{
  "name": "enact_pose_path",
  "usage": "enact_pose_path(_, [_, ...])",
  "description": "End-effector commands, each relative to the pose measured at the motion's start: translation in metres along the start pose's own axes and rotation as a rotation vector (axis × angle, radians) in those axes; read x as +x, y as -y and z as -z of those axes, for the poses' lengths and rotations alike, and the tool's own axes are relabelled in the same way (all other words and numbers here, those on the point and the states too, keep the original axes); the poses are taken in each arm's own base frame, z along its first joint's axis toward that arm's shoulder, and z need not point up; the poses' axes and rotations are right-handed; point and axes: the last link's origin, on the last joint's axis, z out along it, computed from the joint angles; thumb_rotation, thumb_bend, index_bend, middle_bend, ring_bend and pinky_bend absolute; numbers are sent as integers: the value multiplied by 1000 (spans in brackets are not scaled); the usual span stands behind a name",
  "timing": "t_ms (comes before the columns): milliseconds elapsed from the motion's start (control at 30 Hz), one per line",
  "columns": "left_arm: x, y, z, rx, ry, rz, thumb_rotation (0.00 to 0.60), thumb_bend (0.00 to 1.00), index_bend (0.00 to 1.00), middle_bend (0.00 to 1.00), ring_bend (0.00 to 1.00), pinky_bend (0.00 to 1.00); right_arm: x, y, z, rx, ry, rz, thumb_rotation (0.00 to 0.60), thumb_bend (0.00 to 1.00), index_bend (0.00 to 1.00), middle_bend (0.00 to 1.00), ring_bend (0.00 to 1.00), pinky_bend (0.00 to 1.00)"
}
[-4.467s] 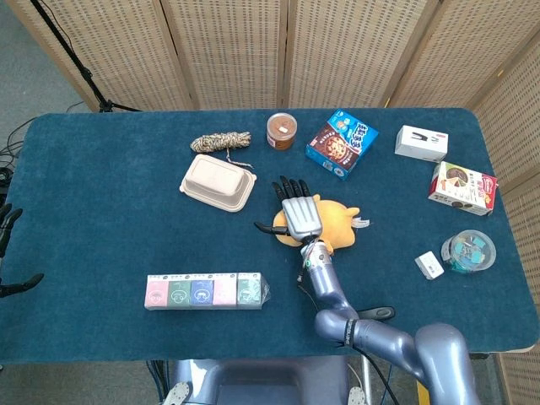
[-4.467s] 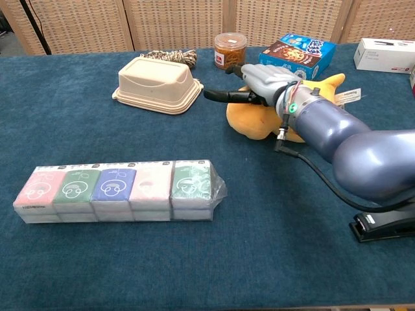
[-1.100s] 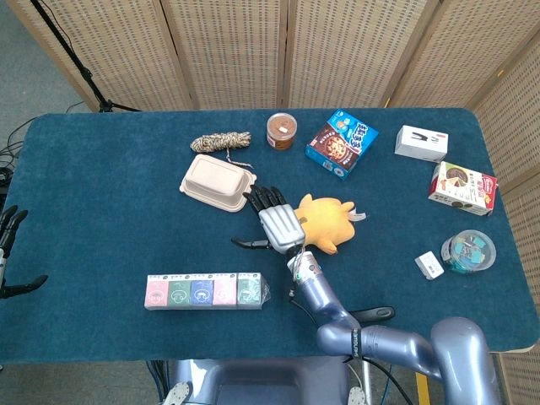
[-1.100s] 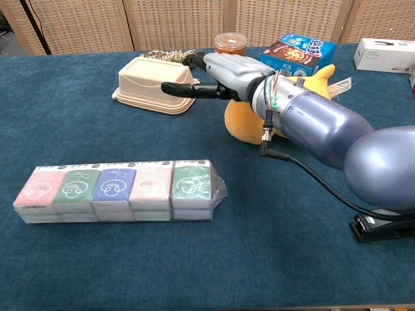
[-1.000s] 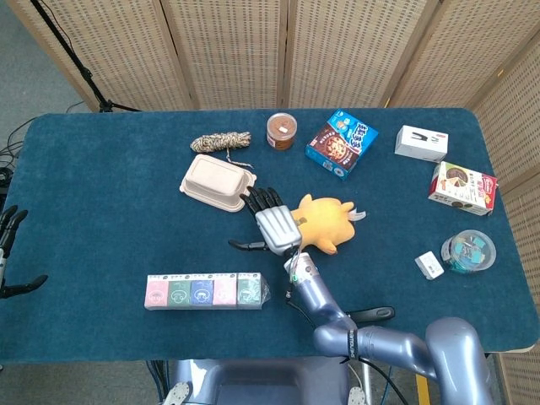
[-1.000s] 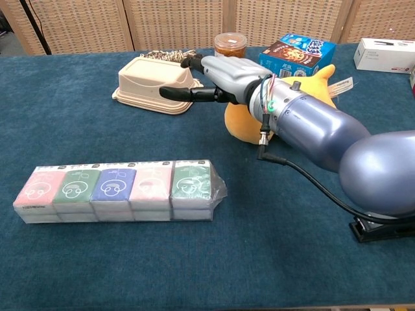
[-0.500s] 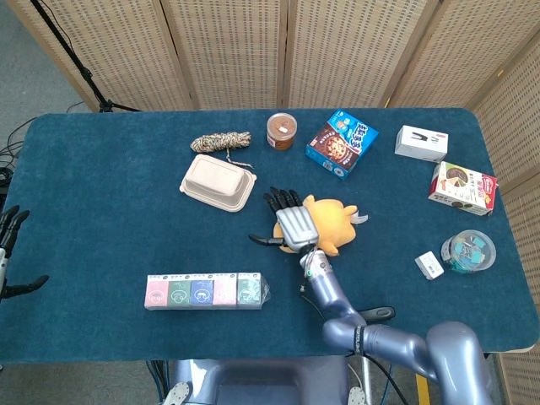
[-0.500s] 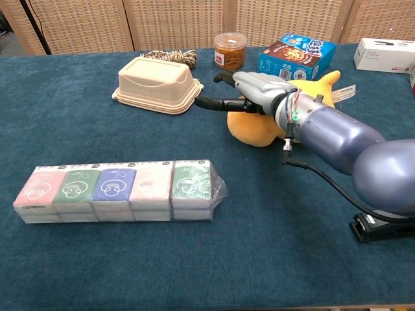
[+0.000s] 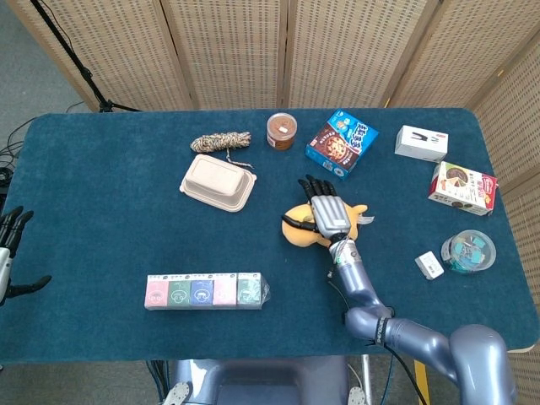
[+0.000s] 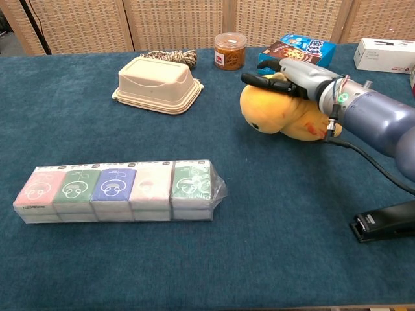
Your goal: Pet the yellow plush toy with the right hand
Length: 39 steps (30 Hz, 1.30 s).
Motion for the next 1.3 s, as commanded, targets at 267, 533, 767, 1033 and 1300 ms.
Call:
enact_pose_path(267, [-2,-1,0,2,6,-5,600,0,0,0,0,0,10,-18,1,-53,-7,-25,0,0,32,0,0,0])
enact_pose_path(533, [-1,0,0,-1,5,1,600,0,0,0,0,0,15,0,11,21,-25,-12,0,0,17,0,0,0])
enact_pose_path(767, [2,0,3,-11,1,13,600,0,0,0,0,0,27,32,30,127,-67,14,0,0,16,0,0,0])
enact_pose_path(1033, [4,1,6,-22,-4,21,600,0,0,0,0,0,47,30,58,165,-119,97,0,0,20,0,0,0])
enact_pose_path(1300, [2,-1,9,-35,-4,11,600,0,0,0,0,0,75,-26,101,114,-173,223,0,0,20,0,0,0])
